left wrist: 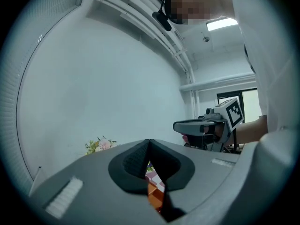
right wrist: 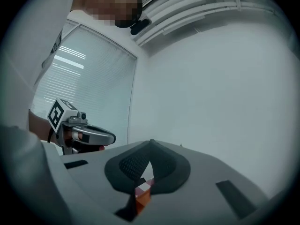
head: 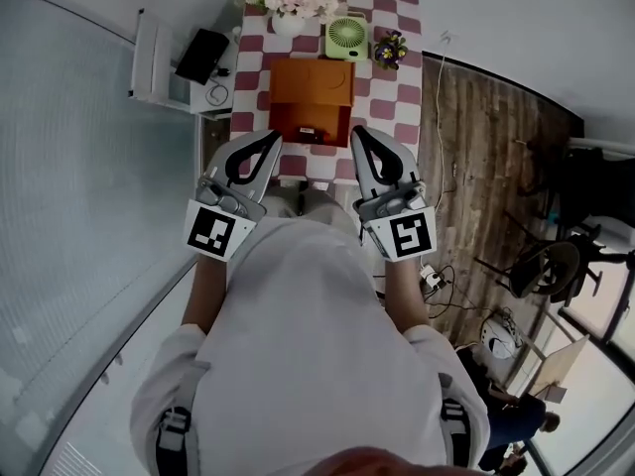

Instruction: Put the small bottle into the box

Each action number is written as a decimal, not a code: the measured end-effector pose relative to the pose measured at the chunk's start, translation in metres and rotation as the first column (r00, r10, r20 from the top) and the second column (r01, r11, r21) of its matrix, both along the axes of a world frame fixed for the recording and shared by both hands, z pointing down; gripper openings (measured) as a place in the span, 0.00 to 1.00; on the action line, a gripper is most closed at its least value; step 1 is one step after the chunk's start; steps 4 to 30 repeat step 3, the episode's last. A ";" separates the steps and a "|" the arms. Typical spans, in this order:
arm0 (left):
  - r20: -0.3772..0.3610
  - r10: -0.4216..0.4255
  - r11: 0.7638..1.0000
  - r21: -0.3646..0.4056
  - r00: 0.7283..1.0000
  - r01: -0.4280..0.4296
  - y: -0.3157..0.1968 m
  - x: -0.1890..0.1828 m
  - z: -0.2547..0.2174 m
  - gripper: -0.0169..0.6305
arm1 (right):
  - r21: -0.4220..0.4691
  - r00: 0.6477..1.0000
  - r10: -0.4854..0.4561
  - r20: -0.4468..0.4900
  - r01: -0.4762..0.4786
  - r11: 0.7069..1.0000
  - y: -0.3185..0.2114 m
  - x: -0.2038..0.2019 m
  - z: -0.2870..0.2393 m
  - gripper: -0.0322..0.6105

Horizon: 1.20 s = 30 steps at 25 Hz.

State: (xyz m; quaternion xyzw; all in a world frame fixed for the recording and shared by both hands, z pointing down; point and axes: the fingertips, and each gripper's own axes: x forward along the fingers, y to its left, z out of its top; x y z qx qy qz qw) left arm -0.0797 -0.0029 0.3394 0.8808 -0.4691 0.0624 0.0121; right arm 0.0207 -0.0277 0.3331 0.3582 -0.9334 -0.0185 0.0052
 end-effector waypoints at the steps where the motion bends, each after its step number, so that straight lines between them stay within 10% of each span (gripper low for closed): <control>1: -0.001 -0.006 1.000 0.005 1.000 0.006 0.000 0.004 -0.001 0.03 | 0.003 1.000 -0.003 0.002 0.003 1.000 0.001 0.005 0.000 0.05; 30: -0.006 -0.015 1.000 0.015 1.000 0.015 0.001 0.011 -0.002 0.03 | 0.012 1.000 -0.009 0.004 0.009 1.000 0.002 0.014 -0.001 0.05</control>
